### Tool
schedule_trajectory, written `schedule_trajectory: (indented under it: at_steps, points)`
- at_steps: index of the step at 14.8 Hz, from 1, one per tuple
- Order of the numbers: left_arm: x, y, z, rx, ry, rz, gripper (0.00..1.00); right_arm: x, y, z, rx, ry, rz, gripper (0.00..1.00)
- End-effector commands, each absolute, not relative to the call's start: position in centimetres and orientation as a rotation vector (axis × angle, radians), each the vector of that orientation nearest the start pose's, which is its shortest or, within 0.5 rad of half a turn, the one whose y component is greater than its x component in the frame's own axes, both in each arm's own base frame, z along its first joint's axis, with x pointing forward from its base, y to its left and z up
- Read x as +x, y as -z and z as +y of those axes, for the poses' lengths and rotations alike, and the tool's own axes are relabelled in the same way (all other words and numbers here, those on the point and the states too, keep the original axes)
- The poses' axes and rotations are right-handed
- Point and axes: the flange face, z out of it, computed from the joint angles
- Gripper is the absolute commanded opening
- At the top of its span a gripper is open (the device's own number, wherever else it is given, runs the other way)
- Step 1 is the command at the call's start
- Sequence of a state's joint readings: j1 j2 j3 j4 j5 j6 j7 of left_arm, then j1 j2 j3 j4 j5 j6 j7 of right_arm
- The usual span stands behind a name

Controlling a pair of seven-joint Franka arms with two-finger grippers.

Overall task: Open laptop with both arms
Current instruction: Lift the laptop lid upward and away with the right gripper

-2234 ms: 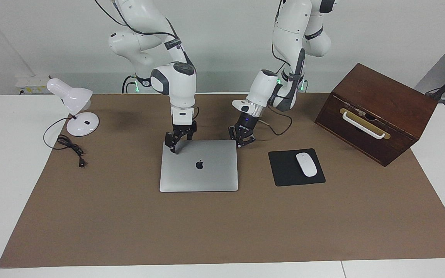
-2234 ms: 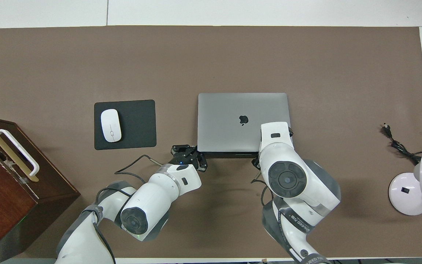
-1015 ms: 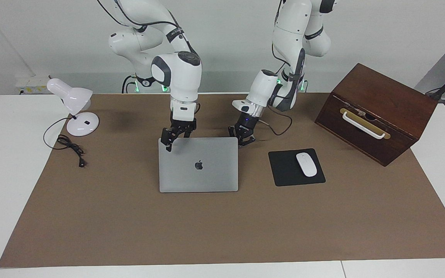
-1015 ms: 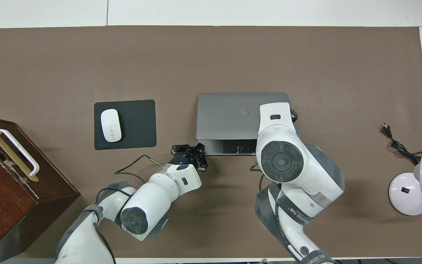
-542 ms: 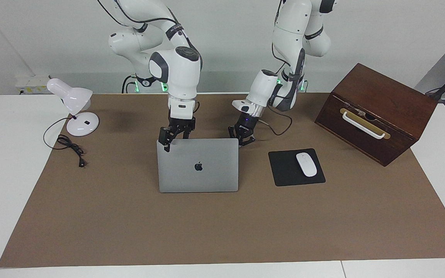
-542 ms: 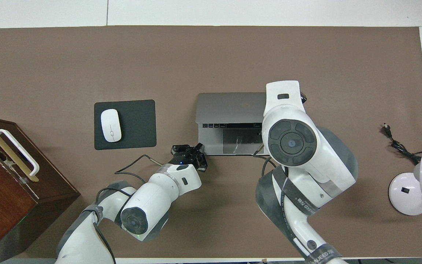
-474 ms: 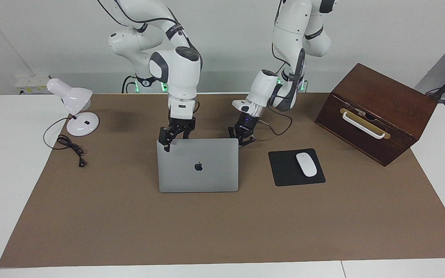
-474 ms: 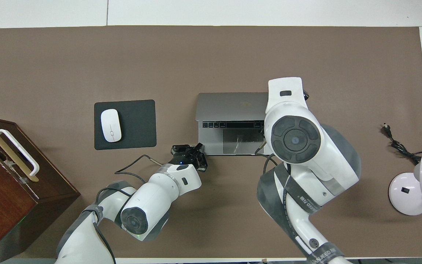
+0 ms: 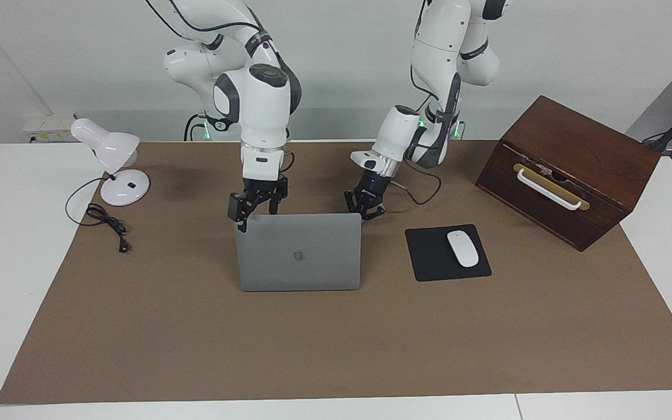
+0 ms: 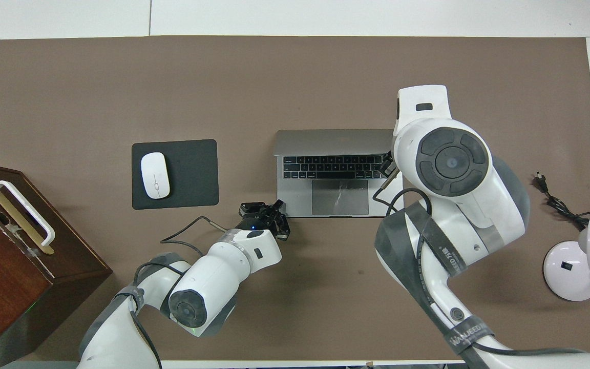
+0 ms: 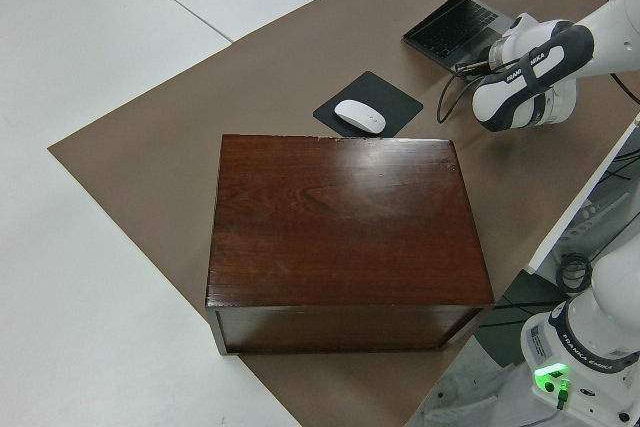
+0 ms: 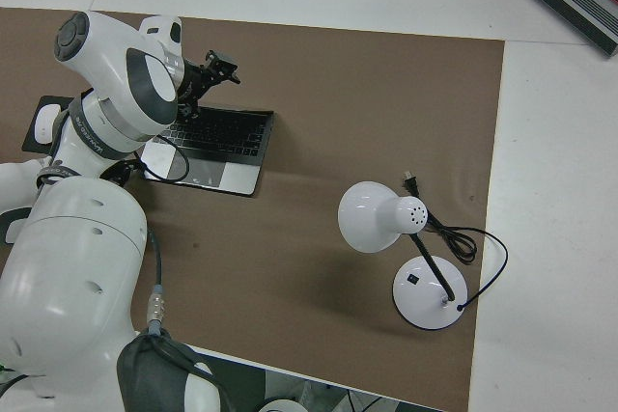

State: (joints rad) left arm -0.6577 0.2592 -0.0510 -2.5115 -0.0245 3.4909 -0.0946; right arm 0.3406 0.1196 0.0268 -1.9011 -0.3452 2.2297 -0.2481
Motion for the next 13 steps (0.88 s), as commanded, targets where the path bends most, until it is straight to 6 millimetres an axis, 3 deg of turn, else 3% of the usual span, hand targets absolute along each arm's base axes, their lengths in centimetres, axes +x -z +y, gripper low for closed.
schedule_trajectory:
  at_steps: [1,7,13]
  points:
    - [39.8,-25.0,-33.3,-3.100,1.096,0.935,0.00,59.6,-46.5,20.0,-3.099,0.425,-1.336,1.00]
    - [39.8,-25.0,-33.3,-3.100,1.094,0.935,0.00,63.3,-47.1,18.0,-3.057,0.460,-1.284,1.00]
    - [39.8,-25.0,-33.3,-3.100,1.096,0.935,0.00,65.7,-46.9,17.9,-3.055,0.488,-1.243,1.00]
